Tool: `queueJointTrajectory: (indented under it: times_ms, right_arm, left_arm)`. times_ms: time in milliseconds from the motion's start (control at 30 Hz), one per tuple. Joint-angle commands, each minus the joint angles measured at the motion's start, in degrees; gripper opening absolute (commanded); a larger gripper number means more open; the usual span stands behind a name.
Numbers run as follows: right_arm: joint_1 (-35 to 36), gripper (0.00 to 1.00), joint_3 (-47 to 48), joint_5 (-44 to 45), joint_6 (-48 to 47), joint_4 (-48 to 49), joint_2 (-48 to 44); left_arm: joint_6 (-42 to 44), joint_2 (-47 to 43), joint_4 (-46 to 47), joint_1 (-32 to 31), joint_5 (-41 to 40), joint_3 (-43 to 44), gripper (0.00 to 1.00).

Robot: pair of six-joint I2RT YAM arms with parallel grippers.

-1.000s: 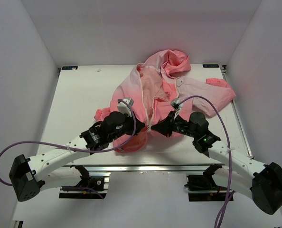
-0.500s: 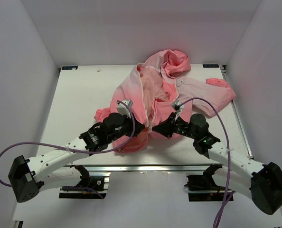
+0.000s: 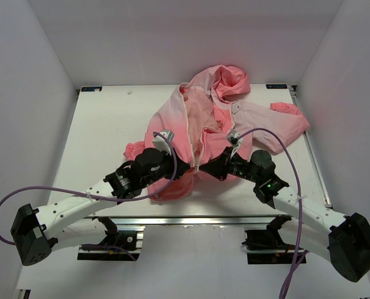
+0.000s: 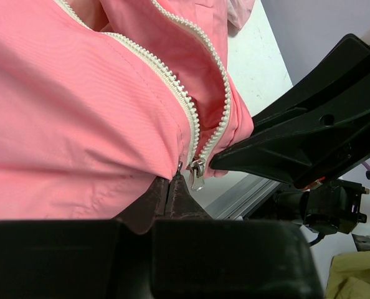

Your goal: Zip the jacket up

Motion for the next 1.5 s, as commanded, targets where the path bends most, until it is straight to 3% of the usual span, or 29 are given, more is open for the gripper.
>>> queueJointTrajectory:
  times_ms: [0,633,967,1233,1467]
  right_arm:
    - [-0.44,0.0,-0.98,0.26,1.18,7.04,-0.83]
    - [-0.44,0.0,-2.3,1.22,1.35,12.05,0.75]
    - [-0.52,0.0,-2.74,3.24,3.55,15.74,0.84]
    - [-0.87,0.0,-0.02,4.48,3.73,9.95,0.14]
    - [-0.96,0.0,3.41,1.67,1.8,-2.35,-2.06]
  left_arm:
    - [-0.49,-1.81,0.38,-0.08,0.92,-0.09,0.0]
    - [-0.4,-2.07,1.96,0.01,3.38,-1.23,0.0]
    - [2.68,0.39,-0.23,0.01,10.32,-0.18,0.0]
    - [4.44,2.15,-4.62,0.01,16.47,-0.26,0.0]
    - [1.8,5.58,-9.64,0.01,9.55,0.79,0.0]
